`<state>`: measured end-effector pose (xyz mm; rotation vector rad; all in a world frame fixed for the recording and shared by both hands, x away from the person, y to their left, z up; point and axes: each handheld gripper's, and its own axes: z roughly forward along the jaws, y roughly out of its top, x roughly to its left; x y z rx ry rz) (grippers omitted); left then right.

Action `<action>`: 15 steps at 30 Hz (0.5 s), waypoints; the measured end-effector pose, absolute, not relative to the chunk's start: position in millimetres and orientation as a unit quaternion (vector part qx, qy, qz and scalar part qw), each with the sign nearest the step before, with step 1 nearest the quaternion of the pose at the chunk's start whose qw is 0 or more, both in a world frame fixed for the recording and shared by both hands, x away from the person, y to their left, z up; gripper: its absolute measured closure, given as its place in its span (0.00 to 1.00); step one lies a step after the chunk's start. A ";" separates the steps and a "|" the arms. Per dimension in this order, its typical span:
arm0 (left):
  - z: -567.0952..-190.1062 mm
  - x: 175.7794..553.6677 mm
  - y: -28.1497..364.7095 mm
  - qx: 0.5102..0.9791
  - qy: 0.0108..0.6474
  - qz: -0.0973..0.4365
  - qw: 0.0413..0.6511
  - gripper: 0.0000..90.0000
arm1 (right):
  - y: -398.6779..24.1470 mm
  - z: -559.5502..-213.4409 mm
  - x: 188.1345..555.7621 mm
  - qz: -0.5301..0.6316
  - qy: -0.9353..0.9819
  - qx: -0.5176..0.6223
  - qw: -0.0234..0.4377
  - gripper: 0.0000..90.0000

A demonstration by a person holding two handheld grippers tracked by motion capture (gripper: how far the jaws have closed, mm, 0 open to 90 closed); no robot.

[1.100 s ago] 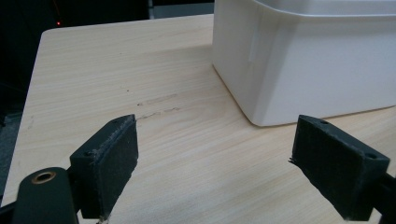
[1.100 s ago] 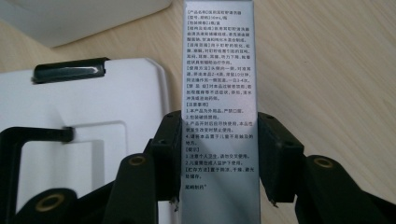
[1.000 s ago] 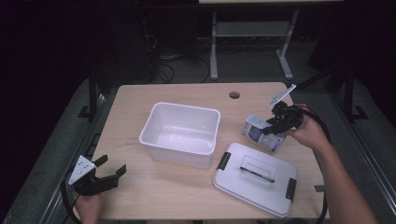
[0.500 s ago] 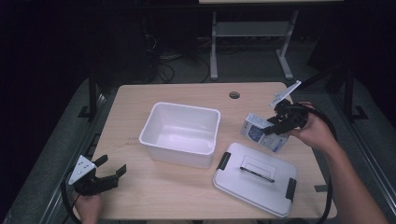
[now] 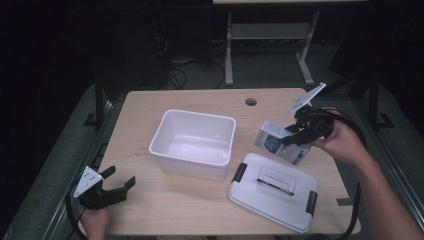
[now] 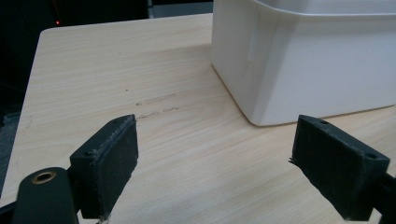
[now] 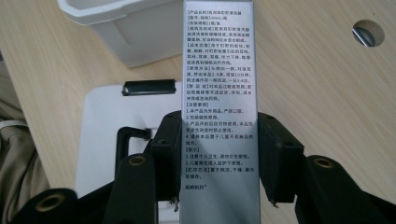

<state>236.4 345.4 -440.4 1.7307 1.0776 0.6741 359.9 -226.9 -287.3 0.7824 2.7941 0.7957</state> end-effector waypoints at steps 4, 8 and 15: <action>-440.5 236.3 344.9 0.709 0.441 0.275 0.476 0.15 | -223.5 -276.9 351.9 0.266 0.928 0.253 0.066 0.62; -440.4 236.5 344.9 0.710 0.441 0.276 0.475 0.15 | -220.6 -266.4 345.9 0.268 0.928 0.250 0.067 0.62; -440.6 236.8 345.4 0.709 0.441 0.275 0.476 0.15 | -211.7 -248.5 339.7 0.276 0.927 0.248 0.062 0.62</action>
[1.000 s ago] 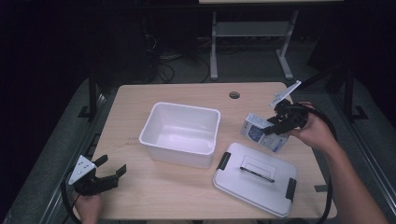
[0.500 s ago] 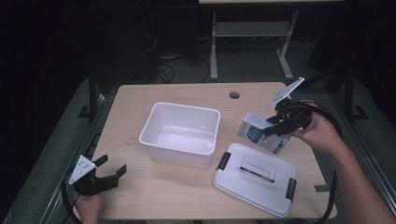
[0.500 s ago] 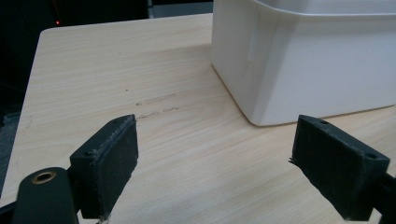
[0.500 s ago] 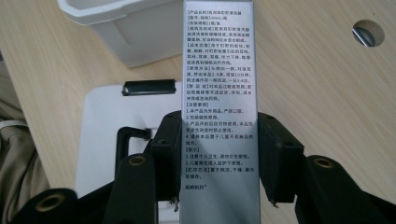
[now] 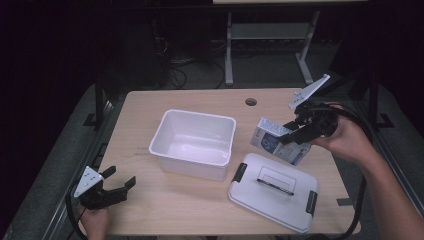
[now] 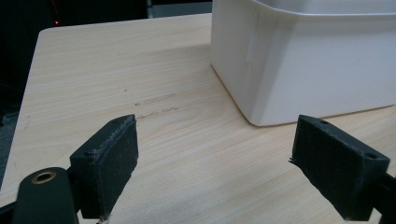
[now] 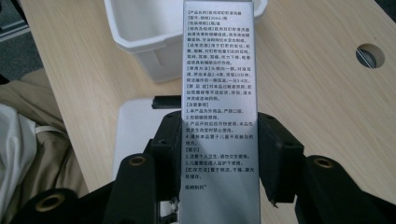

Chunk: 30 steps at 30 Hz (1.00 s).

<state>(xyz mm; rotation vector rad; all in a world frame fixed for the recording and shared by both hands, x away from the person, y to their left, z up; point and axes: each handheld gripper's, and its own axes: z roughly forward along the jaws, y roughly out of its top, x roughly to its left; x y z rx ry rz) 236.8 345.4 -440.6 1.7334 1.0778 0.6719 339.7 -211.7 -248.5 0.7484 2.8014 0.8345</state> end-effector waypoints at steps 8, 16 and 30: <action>-440.5 236.8 345.1 0.710 0.441 0.274 0.476 0.15 | -194.2 -232.0 334.6 0.274 0.931 0.231 0.063 0.62; -440.9 238.0 343.1 0.712 0.440 0.273 0.474 0.15 | -174.4 -218.3 331.2 0.274 0.935 0.215 0.061 0.62; -439.9 237.8 344.1 0.710 0.439 0.273 0.478 0.15 | -129.9 -202.2 335.4 0.276 0.942 0.182 0.052 0.61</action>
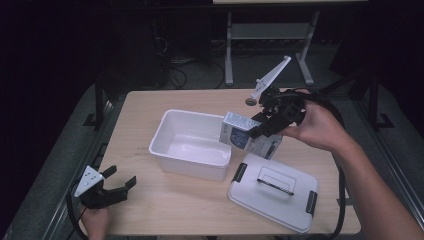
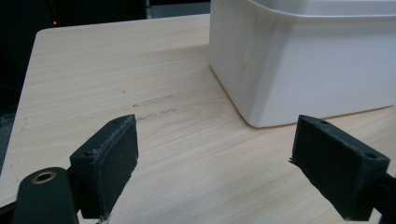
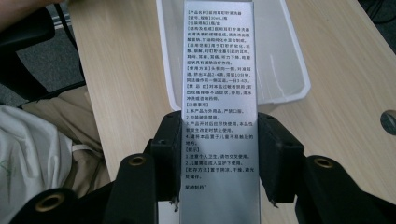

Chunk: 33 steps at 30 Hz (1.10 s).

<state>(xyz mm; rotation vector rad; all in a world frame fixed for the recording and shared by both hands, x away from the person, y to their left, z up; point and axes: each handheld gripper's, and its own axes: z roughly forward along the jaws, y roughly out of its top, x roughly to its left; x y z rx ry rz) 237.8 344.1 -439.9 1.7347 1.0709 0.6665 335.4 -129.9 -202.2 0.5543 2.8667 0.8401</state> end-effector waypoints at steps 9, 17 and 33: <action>-439.9 237.9 344.0 0.709 0.439 0.273 0.479 0.15 | -109.1 -199.4 338.5 0.281 0.943 0.172 0.045 0.62; -440.2 237.6 344.7 0.708 0.440 0.273 0.479 0.15 | -95.4 -201.7 342.2 0.283 0.944 0.163 0.040 0.61; -440.6 238.0 345.0 0.709 0.440 0.271 0.480 0.15 | -63.0 -210.8 352.4 0.279 0.948 0.149 0.027 0.61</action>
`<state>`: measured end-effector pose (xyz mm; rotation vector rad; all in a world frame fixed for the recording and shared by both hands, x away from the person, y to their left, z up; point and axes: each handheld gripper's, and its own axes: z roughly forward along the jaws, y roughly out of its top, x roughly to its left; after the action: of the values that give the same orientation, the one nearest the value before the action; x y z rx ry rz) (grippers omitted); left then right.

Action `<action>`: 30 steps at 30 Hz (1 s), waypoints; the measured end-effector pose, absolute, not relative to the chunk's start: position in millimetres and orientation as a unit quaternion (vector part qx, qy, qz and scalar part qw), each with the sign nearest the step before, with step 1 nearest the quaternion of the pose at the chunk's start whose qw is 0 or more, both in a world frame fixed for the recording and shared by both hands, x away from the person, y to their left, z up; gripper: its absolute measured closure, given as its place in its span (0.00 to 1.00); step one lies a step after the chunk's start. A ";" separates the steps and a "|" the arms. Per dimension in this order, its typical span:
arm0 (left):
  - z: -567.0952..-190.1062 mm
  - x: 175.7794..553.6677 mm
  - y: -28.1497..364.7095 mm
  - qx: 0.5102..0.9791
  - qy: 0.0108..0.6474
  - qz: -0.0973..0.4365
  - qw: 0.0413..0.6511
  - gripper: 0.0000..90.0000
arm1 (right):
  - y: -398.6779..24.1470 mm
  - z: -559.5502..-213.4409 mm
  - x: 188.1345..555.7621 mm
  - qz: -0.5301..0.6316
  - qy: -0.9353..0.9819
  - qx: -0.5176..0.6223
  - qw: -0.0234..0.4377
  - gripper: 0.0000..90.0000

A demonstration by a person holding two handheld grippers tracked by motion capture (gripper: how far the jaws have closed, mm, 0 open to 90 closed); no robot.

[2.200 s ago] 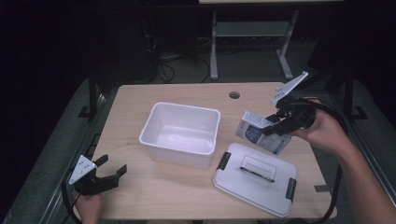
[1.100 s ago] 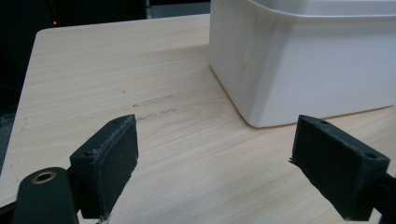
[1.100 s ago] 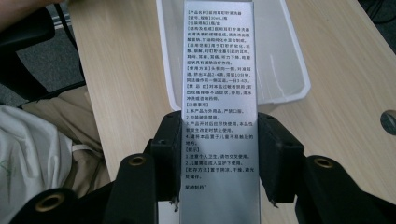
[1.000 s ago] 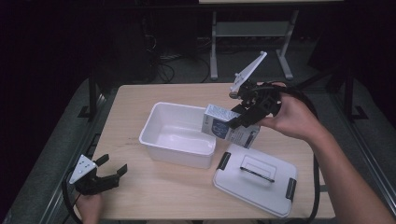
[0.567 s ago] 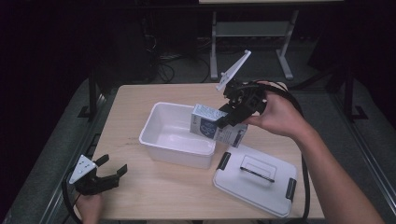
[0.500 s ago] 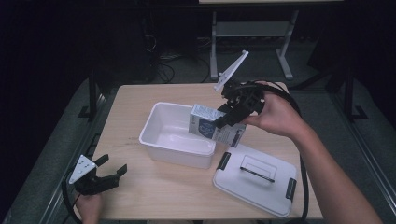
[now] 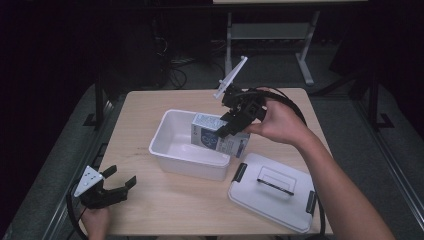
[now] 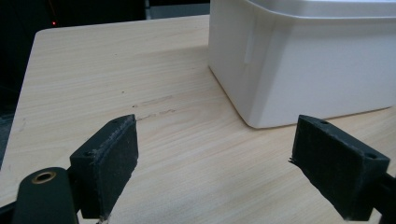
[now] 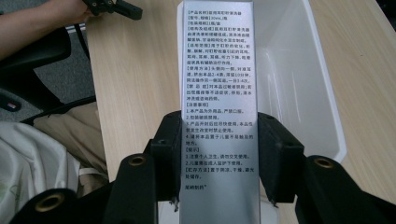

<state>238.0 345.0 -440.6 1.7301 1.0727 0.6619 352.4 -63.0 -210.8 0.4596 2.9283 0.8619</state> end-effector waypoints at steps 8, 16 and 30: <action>-440.3 237.9 345.2 0.708 0.439 0.271 0.481 0.15 | -48.2 -215.5 356.6 0.278 0.950 0.143 0.023 0.61; -439.9 237.9 345.6 0.708 0.439 0.271 0.482 0.15 | -37.2 -222.5 362.6 0.271 0.952 0.142 0.019 0.61; -439.9 237.8 346.7 0.706 0.440 0.271 0.484 0.15 | -22.6 -234.9 374.4 0.262 0.954 0.142 0.014 0.61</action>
<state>237.8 346.7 -439.9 1.7197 1.0714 0.6602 374.4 -22.6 -234.9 0.4408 2.9711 0.8167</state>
